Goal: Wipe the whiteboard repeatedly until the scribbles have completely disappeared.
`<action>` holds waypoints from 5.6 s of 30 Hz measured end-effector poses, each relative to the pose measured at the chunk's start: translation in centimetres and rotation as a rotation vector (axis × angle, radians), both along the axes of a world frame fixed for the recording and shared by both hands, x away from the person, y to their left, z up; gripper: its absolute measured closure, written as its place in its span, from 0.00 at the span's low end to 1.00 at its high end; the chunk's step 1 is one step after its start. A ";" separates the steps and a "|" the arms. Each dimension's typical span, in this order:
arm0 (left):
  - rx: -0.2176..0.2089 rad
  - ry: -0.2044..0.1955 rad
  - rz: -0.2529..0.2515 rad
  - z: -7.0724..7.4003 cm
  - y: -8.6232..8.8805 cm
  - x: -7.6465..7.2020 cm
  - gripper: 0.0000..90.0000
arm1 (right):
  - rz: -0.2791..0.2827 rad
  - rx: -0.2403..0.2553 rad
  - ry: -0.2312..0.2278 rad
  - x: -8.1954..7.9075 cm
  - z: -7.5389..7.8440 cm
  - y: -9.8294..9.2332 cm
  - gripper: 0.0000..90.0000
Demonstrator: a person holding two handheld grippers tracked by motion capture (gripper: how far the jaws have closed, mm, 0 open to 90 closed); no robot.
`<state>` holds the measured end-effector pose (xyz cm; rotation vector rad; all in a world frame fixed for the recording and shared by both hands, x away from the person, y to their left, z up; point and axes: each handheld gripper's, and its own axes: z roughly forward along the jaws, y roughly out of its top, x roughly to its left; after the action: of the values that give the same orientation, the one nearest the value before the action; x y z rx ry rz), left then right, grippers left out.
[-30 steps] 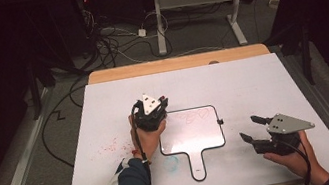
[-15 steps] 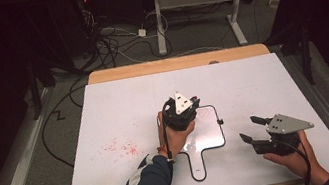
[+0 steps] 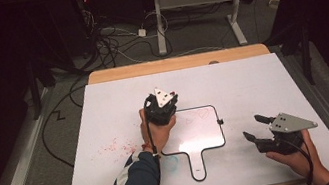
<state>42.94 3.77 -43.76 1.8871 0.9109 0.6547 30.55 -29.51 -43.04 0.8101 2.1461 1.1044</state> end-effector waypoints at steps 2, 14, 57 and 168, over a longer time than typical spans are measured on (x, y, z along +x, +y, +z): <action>-0.002 -0.004 -0.018 0.0 -0.8 -0.1 0.88 | 0.004 0.002 0.002 0.0 0.0 0.1 0.38; -0.093 0.031 -0.159 0.0 -6.8 0.2 0.88 | 0.020 0.004 0.007 0.2 -0.1 0.0 0.38; -0.087 0.045 -0.253 0.1 -6.6 1.9 0.88 | 0.013 -0.010 -0.005 -0.2 0.2 -0.6 0.38; -0.207 0.045 -0.273 -1.3 -1.2 0.4 0.88 | 0.032 -0.028 0.003 -0.1 0.0 0.1 0.39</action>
<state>43.38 2.54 -45.10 1.8022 0.7027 0.3409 30.42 -29.40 -43.06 0.7678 2.1796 1.0874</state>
